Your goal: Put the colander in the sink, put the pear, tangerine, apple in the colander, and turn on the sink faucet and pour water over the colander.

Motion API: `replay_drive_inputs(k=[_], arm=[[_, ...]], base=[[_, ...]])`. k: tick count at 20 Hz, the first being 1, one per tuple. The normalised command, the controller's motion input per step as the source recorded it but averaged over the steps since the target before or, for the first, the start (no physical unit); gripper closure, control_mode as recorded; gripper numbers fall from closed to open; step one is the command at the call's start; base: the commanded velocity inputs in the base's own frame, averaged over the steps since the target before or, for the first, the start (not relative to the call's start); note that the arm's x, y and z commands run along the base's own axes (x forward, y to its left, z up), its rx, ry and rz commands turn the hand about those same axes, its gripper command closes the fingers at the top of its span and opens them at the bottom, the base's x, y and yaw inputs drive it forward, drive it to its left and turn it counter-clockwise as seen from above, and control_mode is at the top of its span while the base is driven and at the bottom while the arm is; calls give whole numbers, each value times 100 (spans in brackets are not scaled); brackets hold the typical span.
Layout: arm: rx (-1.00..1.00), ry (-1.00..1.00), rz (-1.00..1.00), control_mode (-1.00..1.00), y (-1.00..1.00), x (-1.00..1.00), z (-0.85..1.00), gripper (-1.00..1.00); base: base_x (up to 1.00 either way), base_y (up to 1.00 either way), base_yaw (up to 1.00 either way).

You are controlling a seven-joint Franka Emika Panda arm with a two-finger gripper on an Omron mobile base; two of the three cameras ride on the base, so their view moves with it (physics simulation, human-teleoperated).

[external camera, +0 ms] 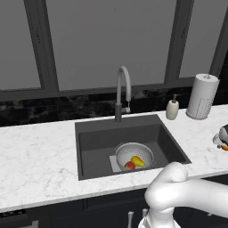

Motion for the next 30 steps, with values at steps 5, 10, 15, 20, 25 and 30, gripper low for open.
replay_drive_inputs(k=[5, 10, 15, 20, 25, 30], arm=[[0, 0, 0, -100, -6, 2, -7, -100], [0, 0, 0, -100, 0, 2, -20, 100], [0, 0, 1, -100, 7, -3, -4, 100], [-6, 0, 18, -100, 66, -26, 30, 100], [-24, 0, 29, -100, 99, -32, 28, 100], [-21, -2, 28, -100, 100, -12, 11, 100]], base=[[0, 0, 0], [0, 0, 0], [0, 0, 0], [0, 0, 0], [0, 0, 0], [0, 0, 0]])
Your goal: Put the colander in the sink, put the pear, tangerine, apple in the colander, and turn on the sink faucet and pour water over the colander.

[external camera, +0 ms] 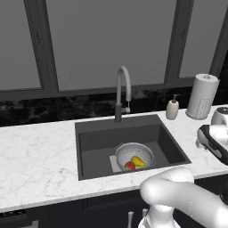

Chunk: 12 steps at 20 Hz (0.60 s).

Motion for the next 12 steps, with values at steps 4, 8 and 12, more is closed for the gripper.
replay_drive_inputs(k=[4, 8, 12], arm=[[-5, 0, 24, -100, 100, 0, 16, 100], [6, 4, 23, -100, 100, 6, 34, 100], [20, 9, 24, -100, 96, 4, 34, 100]], base=[[0, 0, 0], [0, 0, 0], [0, 0, 0]])
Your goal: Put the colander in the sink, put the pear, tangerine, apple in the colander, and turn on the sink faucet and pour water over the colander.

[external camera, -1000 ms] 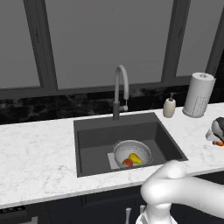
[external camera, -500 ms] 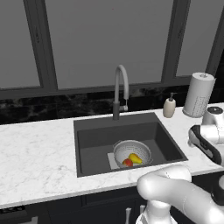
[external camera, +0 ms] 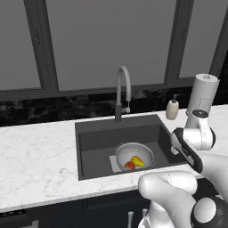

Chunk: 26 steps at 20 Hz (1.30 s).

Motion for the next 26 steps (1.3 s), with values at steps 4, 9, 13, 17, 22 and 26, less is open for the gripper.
replay_drive_inputs(k=[4, 9, 13, 17, 22, 26], arm=[[39, 13, 22, -100, 87, 10, 4, 100], [44, 8, 18, -100, 55, 45, 0, 100], [19, 0, 6, -100, 46, 70, 0, 100], [3, 1, 0, -100, 54, 50, -3, 100], [-1, 1, 0, -100, 49, 23, -36, 100], [-1, 0, -2, -100, 36, 8, -49, 100]], base=[[0, 0, 0], [0, 0, 0], [0, 0, 0], [0, 0, 0], [0, 0, 0], [0, 0, 0]])
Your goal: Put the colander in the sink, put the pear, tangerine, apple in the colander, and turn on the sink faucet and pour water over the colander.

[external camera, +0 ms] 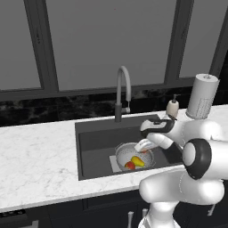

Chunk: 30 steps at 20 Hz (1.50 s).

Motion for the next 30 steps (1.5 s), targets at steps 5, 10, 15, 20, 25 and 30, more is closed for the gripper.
replay_drive_inputs(k=[5, 10, 15, 20, 25, 30], arm=[[0, 0, -6, -100, 17, 26, -45, 100], [0, 7, -6, -100, 8, 32, -22, 100], [0, 9, -6, -100, 8, 24, -24, 100], [0, 2, -3, -100, 10, 13, -15, 100], [0, 0, -1, -100, 5, 10, -1, -100], [0, 0, -1, -100, 0, 0, 3, -100]], base=[[0, 0, 0], [0, 0, 0], [0, 0, 0], [0, 0, 0], [0, 0, 0], [0, 0, 0]])
